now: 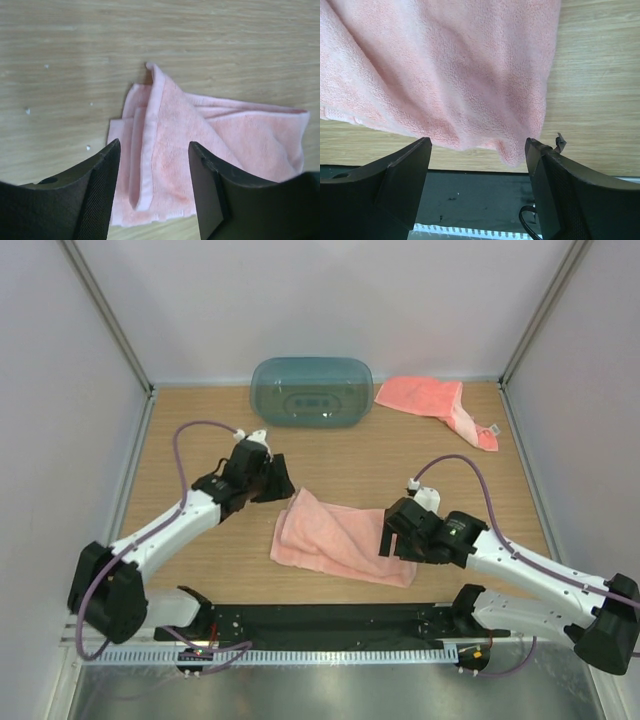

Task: Roll the towels
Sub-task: Fold the towel

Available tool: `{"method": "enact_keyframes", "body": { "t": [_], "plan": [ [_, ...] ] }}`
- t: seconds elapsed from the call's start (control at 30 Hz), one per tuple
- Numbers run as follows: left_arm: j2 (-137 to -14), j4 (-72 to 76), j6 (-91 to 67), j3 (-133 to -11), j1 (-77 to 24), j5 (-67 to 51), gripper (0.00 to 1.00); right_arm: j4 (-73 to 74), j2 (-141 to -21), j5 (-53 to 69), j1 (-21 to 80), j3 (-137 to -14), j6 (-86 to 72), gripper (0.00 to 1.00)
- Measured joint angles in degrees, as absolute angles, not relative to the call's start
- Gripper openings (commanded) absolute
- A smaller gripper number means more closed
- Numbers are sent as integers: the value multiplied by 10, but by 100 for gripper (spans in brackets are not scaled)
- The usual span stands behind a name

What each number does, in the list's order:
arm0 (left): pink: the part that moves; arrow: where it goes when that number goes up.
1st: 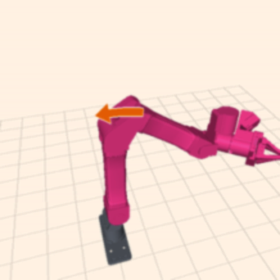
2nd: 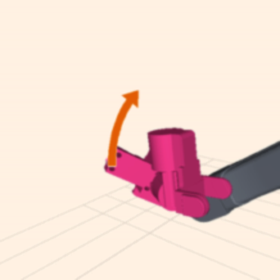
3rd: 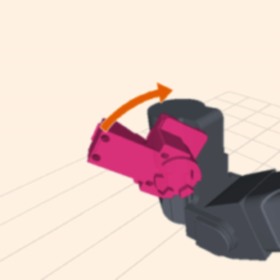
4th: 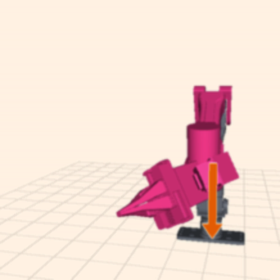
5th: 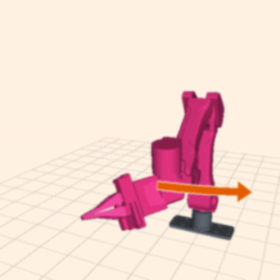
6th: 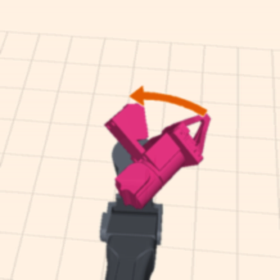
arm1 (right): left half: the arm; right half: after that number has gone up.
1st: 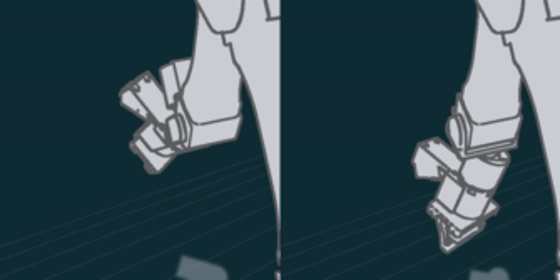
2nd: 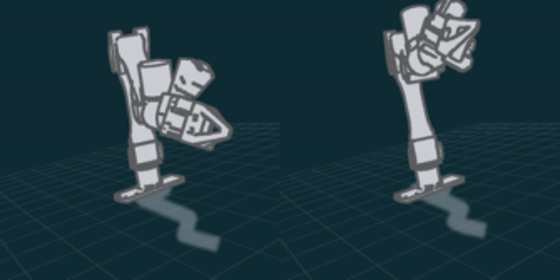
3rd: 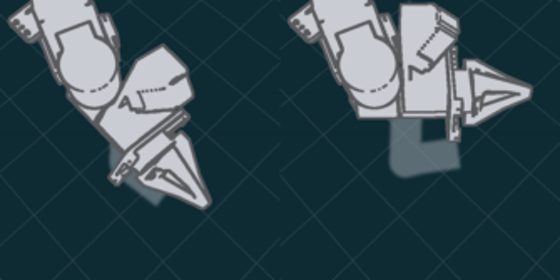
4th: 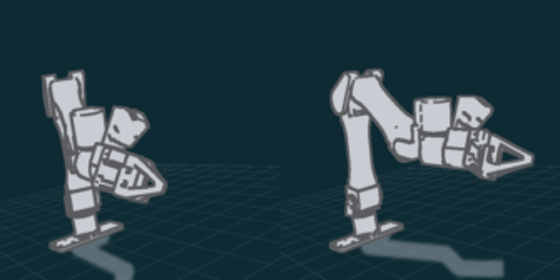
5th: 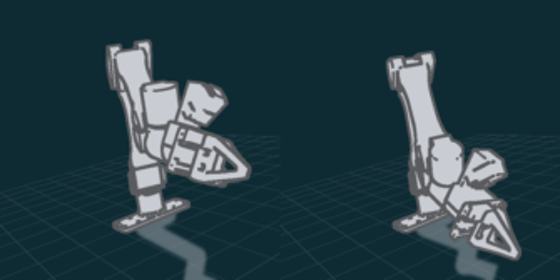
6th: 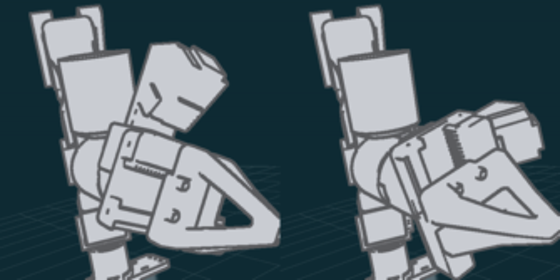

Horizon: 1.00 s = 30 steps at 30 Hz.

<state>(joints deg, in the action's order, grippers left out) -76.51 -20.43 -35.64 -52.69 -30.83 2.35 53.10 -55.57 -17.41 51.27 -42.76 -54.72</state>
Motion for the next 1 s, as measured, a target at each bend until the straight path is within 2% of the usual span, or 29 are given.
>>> {"method": "enact_keyframes", "body": {
  "t": [0.2,0.43,0.5,0.53,0.63,0.7,0.73,1.0],
  "plan": [
    [-664,-203,-378,-415,-313,-21,57,525,-569,-174,513,-431,-539,83],
    [-658,-181,-403,-344,-330,-75,57,524,-591,-184,513,-439,-533,83],
    [-664,-165,-406,-343,-335,-88,54,523,-605,-185,513,-443,-530,84],
    [-667,-157,-406,-343,-337,-92,52,523,-611,-185,513,-444,-529,84],
    [-684,-134,-416,-343,-342,-105,34,523,-621,-189,513,-444,-528,86],
    [-692,-124,-421,-342,-346,-110,14,523,-623,-193,510,-444,-528,86],
    [-693,-118,-421,-339,-348,-112,1,523,-624,-194,504,-444,-528,86],
    [-646,-122,-429,-322,-355,-116,0,472,-630,-155,385,-406,-503,86]
  ]
}}
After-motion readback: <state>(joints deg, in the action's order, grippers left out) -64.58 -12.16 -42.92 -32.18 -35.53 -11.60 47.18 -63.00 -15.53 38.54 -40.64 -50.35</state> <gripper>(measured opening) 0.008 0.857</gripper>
